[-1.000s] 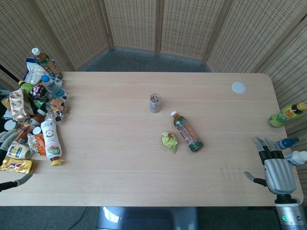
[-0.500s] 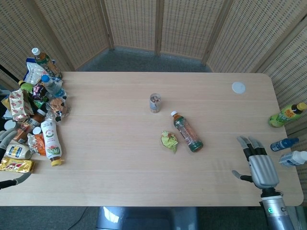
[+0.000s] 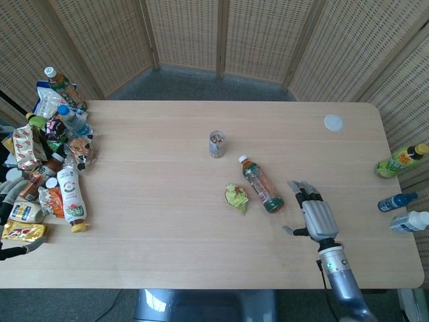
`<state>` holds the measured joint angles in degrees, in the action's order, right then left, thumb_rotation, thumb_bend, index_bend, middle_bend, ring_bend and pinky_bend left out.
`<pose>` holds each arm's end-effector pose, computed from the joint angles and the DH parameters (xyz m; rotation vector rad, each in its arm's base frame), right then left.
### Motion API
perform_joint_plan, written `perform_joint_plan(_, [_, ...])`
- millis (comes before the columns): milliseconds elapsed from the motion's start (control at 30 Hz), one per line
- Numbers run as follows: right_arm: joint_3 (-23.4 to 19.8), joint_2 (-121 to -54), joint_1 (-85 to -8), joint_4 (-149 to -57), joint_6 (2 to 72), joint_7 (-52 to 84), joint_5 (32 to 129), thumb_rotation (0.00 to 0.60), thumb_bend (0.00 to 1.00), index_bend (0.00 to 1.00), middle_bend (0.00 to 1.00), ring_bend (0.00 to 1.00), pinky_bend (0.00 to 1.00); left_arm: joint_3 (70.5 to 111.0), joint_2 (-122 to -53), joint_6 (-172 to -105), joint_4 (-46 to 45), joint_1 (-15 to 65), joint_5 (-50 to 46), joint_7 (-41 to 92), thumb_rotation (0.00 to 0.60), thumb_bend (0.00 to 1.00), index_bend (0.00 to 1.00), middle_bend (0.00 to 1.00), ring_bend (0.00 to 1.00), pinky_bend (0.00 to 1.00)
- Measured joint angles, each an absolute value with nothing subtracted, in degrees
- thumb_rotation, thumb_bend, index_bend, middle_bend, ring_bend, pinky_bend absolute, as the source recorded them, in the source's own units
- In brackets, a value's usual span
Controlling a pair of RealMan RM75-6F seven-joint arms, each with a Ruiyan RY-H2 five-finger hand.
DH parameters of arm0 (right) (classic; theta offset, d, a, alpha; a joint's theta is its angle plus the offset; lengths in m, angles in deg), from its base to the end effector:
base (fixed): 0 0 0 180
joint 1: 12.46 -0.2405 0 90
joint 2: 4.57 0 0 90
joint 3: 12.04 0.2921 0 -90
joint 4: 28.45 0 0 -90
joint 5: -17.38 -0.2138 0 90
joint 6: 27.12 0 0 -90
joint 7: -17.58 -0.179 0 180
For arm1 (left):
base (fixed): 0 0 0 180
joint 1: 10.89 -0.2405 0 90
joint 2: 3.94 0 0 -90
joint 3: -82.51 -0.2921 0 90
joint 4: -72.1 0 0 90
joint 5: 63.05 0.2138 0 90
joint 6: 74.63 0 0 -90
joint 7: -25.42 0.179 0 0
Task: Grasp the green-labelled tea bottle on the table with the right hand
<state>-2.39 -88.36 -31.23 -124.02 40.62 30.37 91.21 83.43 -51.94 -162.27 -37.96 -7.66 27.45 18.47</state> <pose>-0.2526 -0.3019 0.0215 1.5225 -1.1688 1.0190 -0.2856 0.1986 0.2324 -1.3837 -0.9973 -1.0469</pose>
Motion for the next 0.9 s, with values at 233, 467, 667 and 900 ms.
perform_joint_plan(233, [-1.0, -95.3, -34.3, -122.6, 39.0, 34.5, 86.0, 0.600, 0.00, 0.00, 0.00, 0.00, 0.00, 83.8, -52.2, -161.5, -37.4, -7.2, 26.4, 18.2, 0.600, 0.00, 0.00, 0.00, 0.00, 0.00])
perform_joint_plan(467, [2.6, -102.0, -39.1, -116.5, 35.7, 36.6, 79.1, 0.600, 0.00, 0.00, 0.00, 0.00, 0.00, 83.9, -52.2, -161.3, -37.1, -7.1, 25.9, 17.8, 0.600, 0.00, 0.00, 0.00, 0.00, 0.00])
perform_joint_plan(667, [5.0, -105.2, -43.0, -109.1, 32.5, 37.2, 75.1, 0.600, 0.00, 0.00, 0.00, 0.00, 0.00, 84.2, -52.0, -161.5, -36.8, -7.3, 25.2, 17.2, 0.600, 0.00, 0.00, 0.00, 0.00, 0.00])
perform_joint_plan(900, [5.6, -107.0, -45.2, -102.5, 29.9, 36.5, 73.3, 0.600, 0.00, 0.00, 0.00, 0.00, 0.00, 84.4, -52.0, -161.1, -36.4, -7.2, 24.5, 16.8, 0.600, 0.00, 0.00, 0.00, 0.00, 0.00])
